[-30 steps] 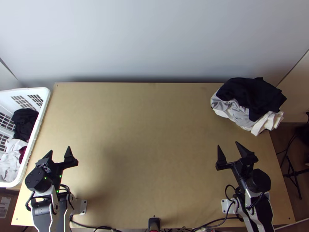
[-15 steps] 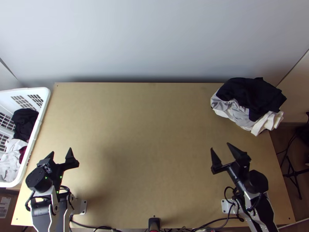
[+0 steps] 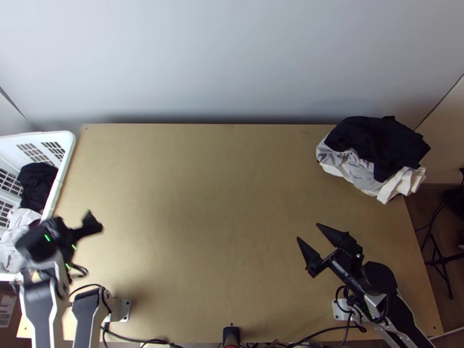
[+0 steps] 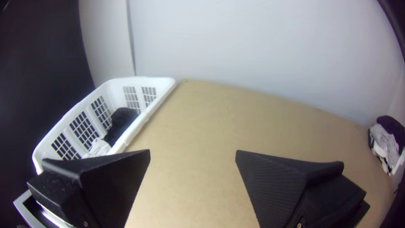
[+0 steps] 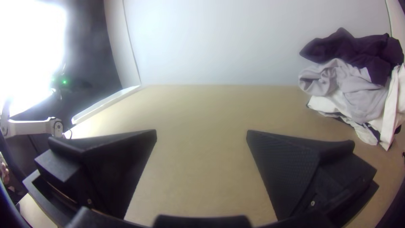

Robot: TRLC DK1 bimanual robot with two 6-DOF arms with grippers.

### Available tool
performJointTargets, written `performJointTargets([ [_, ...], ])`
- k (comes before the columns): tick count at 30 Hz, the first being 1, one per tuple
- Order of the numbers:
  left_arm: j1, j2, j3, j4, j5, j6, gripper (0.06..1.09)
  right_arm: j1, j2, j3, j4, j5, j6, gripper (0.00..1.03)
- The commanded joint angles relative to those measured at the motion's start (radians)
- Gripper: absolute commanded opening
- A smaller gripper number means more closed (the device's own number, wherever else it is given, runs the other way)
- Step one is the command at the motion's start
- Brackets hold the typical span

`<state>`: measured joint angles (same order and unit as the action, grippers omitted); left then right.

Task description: Fold the t-shirt

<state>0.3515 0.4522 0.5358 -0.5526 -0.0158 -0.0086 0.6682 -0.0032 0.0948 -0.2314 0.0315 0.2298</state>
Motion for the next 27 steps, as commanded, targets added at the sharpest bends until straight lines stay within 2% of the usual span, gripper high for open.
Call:
performJointTargets([
  [1,0.225,0.419,0.309,-0.032,-0.001,-0.008,1.04,0.085,0.0,0.003,0.018,0.15,0.023,0.99],
  [3,0.288,0.543,0.389,-0.059,0.004,0.01,1.04,0.088,-0.001,0.008,0.02,0.274,0.054,0.99],
  [4,0.313,0.597,0.429,-0.078,0.01,0.029,1.04,0.088,-0.001,0.011,0.02,0.309,0.065,0.99],
  [11,0.469,0.931,0.707,-0.178,0.022,0.059,1.04,0.11,-0.003,0.019,0.03,0.357,0.003,0.99],
  [17,0.544,1.048,0.823,-0.067,0.045,0.048,1.05,0.027,0.003,0.002,0.02,0.387,-0.032,0.99],
  [20,0.569,1.172,0.94,-0.073,0.045,0.035,1.05,0.014,0.016,0.002,0.02,0.387,-0.032,0.99],
  [23,0.606,1.358,1.113,-0.176,0.045,-0.031,1.05,0.01,0.049,0.002,0.009,0.389,-0.035,0.99],
  [27,0.635,1.645,1.446,-0.417,0.045,-0.09,1.05,0.007,0.069,0.0,0.006,0.389,-0.037,0.99],
])
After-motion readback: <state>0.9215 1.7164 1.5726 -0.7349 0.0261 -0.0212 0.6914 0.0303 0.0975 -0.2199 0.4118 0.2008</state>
